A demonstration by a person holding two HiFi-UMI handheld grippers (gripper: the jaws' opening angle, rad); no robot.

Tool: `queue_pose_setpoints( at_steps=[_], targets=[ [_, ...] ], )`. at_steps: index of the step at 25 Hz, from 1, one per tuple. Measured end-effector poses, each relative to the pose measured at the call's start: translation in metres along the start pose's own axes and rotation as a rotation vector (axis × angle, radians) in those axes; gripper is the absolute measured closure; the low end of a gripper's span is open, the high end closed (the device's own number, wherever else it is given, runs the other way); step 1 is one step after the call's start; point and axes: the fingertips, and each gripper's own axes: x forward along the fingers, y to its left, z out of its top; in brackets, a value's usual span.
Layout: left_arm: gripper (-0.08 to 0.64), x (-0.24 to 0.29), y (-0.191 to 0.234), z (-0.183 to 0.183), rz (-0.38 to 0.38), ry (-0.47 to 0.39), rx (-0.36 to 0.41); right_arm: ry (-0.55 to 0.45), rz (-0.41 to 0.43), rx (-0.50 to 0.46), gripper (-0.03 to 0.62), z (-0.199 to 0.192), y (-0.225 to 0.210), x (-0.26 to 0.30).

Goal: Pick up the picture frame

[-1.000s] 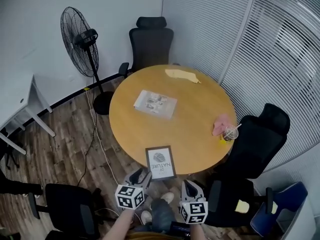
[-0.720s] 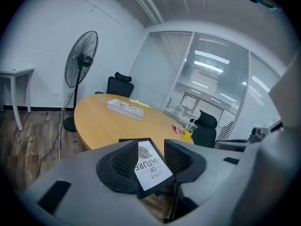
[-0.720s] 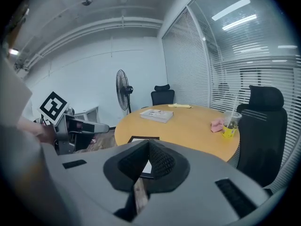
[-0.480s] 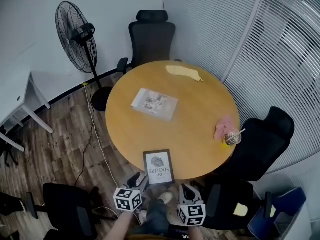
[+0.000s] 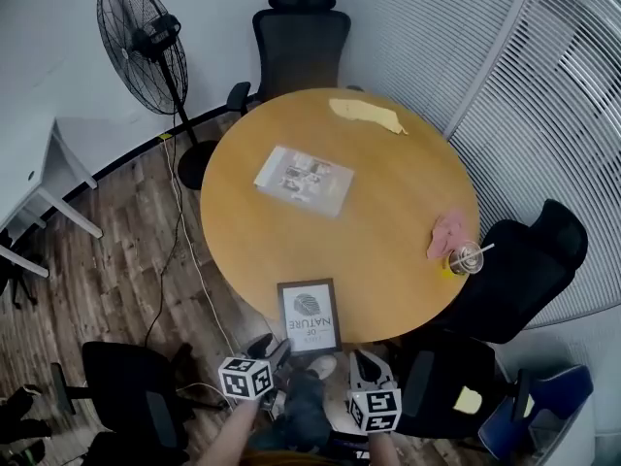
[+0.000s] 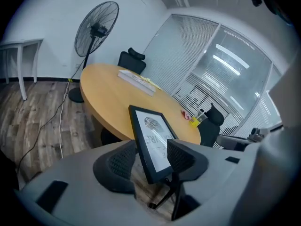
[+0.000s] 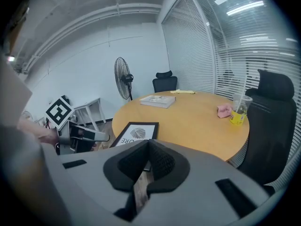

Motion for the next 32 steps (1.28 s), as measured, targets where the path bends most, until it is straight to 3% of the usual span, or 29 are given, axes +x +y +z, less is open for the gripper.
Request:
queue_pose_setpoints(
  at_steps=[4,9,12,16,21,32],
  targets=[
    [0.324,0.019,0.007,-0.019,-0.007,0.064,-0.068,0.041,0.011,0.015,0.58,-0.012,-0.011,0.011],
    [0.321,0.04,0.011,-0.031,-0.065,0.103,-0.257,0.086,0.037,0.023,0.58,-0.023,-0.017,0.026],
    [0.319,0.046,0.01,-0.037,-0.095,0.13,-0.321,0.097,0.067,0.025,0.58,-0.025,-0.015,0.033],
    [0.324,0.05,0.007,-0.044,-0.125,0.158,-0.38,0.114,0.096,0.022,0.58,-0.027,-0.014,0.039],
    [0.382,0.053,-0.001,-0.044,-0.214,0.139,-0.426,0.128,0.102,0.029,0.58,-0.031,-0.017,0.043],
    [0.434,0.056,-0.002,-0.043,-0.232,0.155,-0.535,0.122,0.088,0.029,0.58,-0.028,-0.023,0.036]
  ],
)
